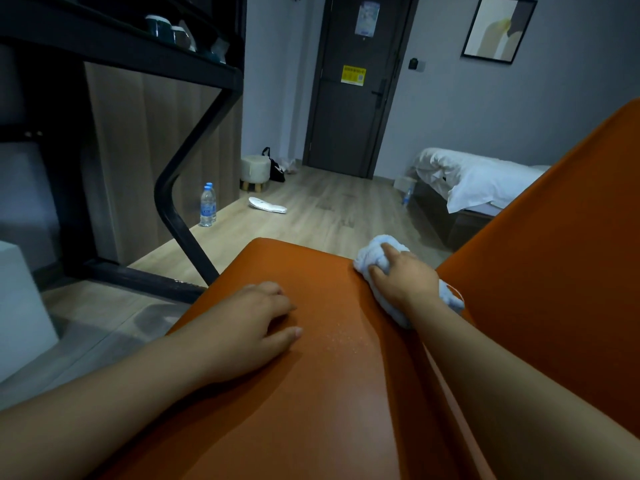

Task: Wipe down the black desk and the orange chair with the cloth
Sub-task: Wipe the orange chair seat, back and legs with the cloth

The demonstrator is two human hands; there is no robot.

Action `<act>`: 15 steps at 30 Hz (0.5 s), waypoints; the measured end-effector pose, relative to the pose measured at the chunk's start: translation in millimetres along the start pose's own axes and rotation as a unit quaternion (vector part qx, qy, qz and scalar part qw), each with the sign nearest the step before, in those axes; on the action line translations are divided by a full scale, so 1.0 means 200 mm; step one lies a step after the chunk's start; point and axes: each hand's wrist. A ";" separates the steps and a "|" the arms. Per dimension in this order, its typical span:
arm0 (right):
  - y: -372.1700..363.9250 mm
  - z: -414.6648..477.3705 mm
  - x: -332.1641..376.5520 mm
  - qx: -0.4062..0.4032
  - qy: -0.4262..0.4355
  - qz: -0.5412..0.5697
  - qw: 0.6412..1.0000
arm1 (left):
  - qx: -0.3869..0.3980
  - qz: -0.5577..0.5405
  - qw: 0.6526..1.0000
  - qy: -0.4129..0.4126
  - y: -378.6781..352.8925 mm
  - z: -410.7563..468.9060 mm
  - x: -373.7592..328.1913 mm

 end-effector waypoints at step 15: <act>-0.32 0.07 0.79 0.041 0.155 0.035 0.986 | -0.039 -0.027 0.995 0.087 0.00 -0.30 0.42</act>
Point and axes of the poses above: each hand's wrist, its own z-axis towards the middle knuckle, its own y-axis out of the back of the hand, x = y × z, and after that the axes turned 10 degrees about z, right-handed
